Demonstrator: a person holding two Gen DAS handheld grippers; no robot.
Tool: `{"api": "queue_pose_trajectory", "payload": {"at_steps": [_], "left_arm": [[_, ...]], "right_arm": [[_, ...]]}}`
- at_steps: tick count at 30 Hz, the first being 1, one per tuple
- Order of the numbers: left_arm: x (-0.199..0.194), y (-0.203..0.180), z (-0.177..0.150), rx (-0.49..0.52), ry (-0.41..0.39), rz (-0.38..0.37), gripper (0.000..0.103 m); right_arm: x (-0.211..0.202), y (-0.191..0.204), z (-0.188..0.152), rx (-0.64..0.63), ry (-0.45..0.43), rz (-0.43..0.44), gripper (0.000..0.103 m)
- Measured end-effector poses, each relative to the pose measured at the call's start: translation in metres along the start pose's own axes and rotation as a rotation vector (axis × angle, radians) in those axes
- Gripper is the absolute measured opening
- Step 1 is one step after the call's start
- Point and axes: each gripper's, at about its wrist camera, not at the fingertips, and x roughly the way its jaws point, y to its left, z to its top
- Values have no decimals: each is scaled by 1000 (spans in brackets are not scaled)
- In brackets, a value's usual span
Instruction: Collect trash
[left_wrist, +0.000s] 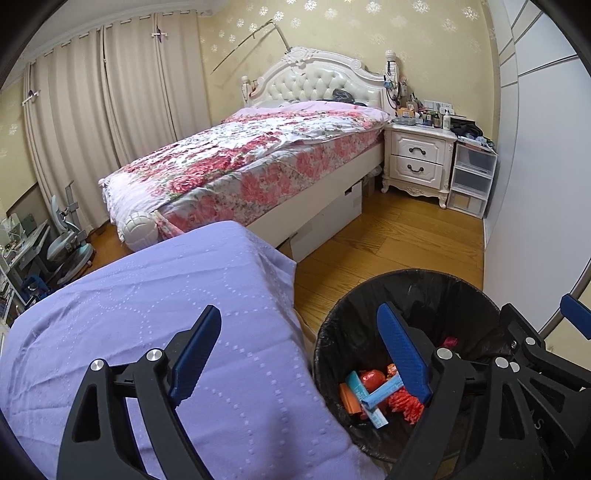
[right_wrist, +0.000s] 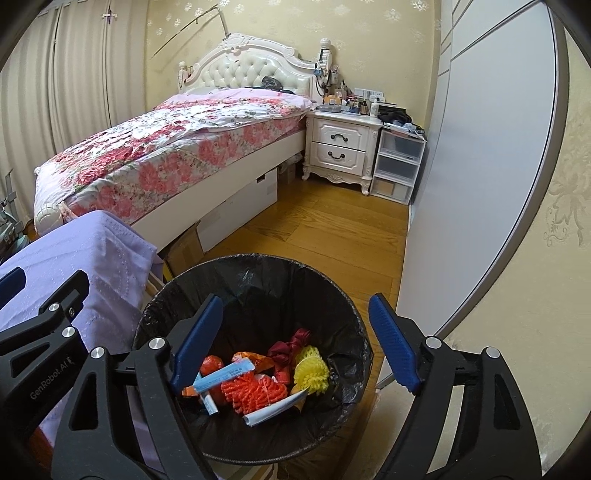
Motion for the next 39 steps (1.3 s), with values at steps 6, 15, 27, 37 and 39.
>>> {"api": "queue_pose_trajectory", "payload": {"at_steps": [6,15,27,37,39], "left_arm": [[-9,14,-13,-28,33,16,85],[-39,37,-27,-75,8,34,85],[-83,65,-47,-130,-44,58,85],[-113,82,-60,-157,-92,78,85],[-116,85,-63,-164,-96,74,85]], "right_arm": [[-14,11,-13,-24,6,30,85],[-42,21,-23,-39,-14,65,90],[-83,33,-28,-55,-67,95,92],[-122,42,-36,-83,-120,128,92],[-129,43,-38,-81,-131,135,92]]}}
